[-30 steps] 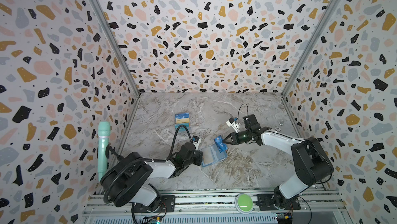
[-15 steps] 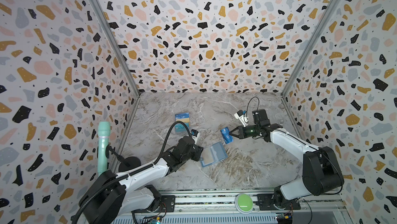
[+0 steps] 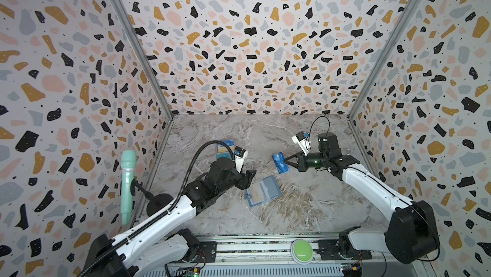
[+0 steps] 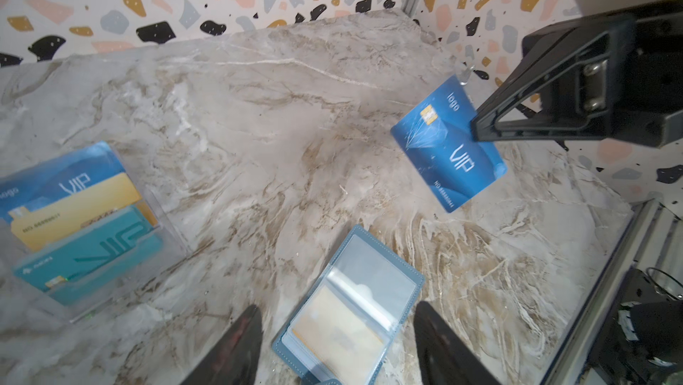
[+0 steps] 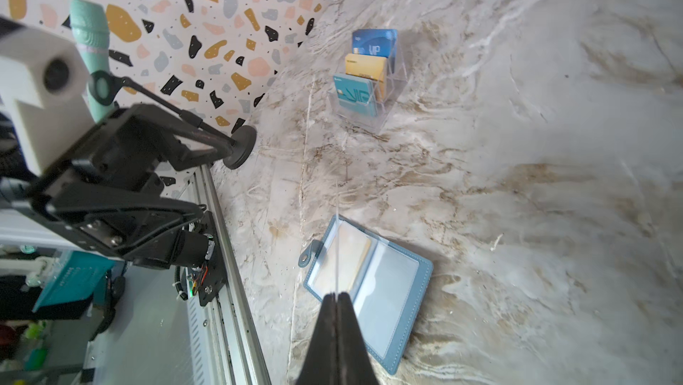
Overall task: Take the credit cards out of the card holder
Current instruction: Pass the credit card.
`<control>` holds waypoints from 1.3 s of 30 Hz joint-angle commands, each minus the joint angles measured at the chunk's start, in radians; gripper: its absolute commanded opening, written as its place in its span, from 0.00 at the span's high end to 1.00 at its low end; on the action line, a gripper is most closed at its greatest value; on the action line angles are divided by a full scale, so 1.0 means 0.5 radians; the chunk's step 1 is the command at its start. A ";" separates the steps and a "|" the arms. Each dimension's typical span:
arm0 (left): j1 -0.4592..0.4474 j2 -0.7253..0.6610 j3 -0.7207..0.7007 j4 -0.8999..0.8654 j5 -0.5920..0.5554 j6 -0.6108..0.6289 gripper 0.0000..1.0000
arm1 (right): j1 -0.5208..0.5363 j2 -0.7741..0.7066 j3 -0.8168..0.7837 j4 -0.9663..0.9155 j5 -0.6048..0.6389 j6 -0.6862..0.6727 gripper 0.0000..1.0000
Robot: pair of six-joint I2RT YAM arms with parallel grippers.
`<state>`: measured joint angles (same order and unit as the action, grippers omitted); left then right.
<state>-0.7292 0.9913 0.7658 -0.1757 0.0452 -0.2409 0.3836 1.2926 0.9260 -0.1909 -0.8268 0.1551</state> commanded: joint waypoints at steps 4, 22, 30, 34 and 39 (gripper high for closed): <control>0.005 -0.081 0.187 -0.198 0.339 0.187 0.34 | 0.241 -0.137 0.071 -0.046 -0.051 -0.298 1.00; 0.005 -0.051 0.418 -0.455 0.745 0.457 0.46 | 0.491 -0.176 0.197 -0.276 -0.213 -0.739 1.00; 0.007 0.044 0.430 -0.387 0.866 0.500 0.52 | 0.491 -0.155 0.171 -0.214 -0.283 -0.758 1.00; 0.008 0.155 0.518 -0.435 1.049 0.554 0.59 | 0.491 -0.105 0.206 -0.248 -0.309 -0.804 1.00; 0.033 0.214 0.542 -0.445 1.090 0.603 0.68 | 0.491 -0.086 0.200 -0.244 -0.298 -0.825 1.00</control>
<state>-0.7231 1.0950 1.0115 -0.4004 0.5377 0.0296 0.6270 1.2545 0.9916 -0.3038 -0.9562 -0.2317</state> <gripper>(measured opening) 0.339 0.043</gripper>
